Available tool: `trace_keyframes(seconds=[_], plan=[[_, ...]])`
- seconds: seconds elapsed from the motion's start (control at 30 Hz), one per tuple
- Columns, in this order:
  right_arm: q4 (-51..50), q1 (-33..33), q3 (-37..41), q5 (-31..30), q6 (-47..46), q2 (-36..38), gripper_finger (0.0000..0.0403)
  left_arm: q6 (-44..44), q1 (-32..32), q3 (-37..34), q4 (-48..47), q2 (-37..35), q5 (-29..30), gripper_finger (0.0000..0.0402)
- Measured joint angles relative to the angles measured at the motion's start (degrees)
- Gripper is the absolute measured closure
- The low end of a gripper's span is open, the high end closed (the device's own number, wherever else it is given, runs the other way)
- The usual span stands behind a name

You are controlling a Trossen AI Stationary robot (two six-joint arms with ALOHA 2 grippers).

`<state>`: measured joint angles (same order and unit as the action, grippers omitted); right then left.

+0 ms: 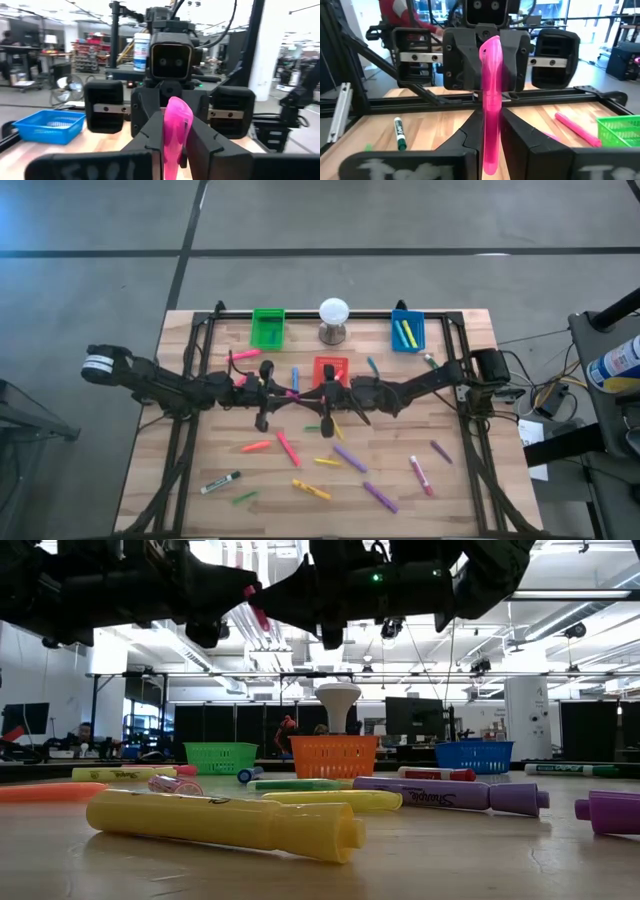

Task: Pick & Place Markers
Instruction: Put the bottom pink pen into the green bin

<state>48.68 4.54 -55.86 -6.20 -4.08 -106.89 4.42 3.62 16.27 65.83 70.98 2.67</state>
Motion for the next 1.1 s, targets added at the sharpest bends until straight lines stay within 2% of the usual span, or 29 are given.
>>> trace_keyframes(seconds=[0.1,0.33,0.53,0.67,0.8,1.1], plan=[[-1.06,-0.04,-0.04,-0.17,0.55,0.0,0.0341,-0.36,0.0,0.0,-0.41,-0.36,2.08,0.0358],[-3.51,0.03,0.06,-0.52,0.94,-0.01,0.0279,-1.15,-0.03,0.66,-2.69,-2.15,4.02,0.0358],[-6.31,-0.06,0.16,-1.96,0.05,-0.02,0.0246,-0.78,-1.61,1.62,-11.79,-6.13,7.6,0.0358],[-8.9,-0.18,0.21,-4.96,-0.04,-0.02,0.0245,1.63,-5.46,3.1,-21.35,-9.22,7.78,0.0358],[-10.71,0.26,0.26,-7.48,-0.44,-0.07,0.0256,2.64,-11.29,5.38,-29.09,-11.08,12.32,0.036],[-11.63,0.17,0.91,-8.15,-0.85,-0.07,0.0286,4.33,-26.94,10.25,-43.09,-11.02,11.41,0.036]])
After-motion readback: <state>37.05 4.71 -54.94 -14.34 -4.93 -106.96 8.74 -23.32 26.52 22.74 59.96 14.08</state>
